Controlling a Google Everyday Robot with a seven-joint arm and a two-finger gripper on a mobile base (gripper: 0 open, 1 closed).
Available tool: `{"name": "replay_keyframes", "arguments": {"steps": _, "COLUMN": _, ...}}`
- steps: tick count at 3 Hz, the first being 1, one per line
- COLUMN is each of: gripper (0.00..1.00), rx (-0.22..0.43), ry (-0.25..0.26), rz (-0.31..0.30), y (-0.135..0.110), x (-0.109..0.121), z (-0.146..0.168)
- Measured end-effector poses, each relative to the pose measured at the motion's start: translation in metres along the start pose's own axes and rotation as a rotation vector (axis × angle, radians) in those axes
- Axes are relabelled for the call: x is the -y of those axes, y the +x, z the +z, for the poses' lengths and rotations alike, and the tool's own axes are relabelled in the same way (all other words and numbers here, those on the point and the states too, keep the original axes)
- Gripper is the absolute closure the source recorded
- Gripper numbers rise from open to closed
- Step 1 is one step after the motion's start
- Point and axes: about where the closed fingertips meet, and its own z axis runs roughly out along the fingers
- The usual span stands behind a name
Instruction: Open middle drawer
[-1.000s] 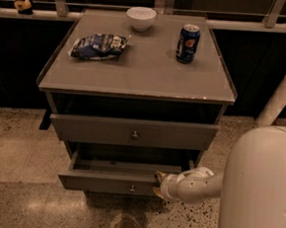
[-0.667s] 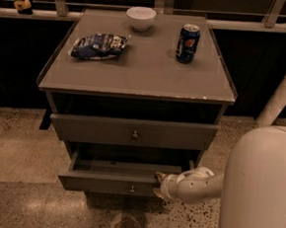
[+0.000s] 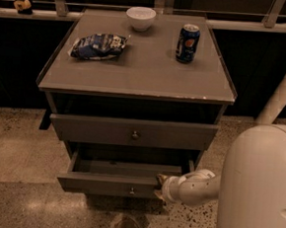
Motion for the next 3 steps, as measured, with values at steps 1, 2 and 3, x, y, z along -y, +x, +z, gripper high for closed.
{"name": "replay_keyframes", "arguments": {"steps": 1, "gripper": 1.00, "rx": 0.000, "ry": 0.000, "rz": 0.000, "y": -0.0029, "x": 0.0009, "z": -0.0014}}
{"name": "replay_keyframes", "arguments": {"steps": 2, "gripper": 1.00, "rx": -0.002, "ry": -0.001, "rz": 0.002, "y": -0.0036, "x": 0.0014, "z": -0.0011}}
{"name": "replay_keyframes", "arguments": {"steps": 3, "gripper": 1.00, "rx": -0.005, "ry": -0.011, "rz": 0.000, "y": -0.0022, "x": -0.0036, "z": -0.0005}}
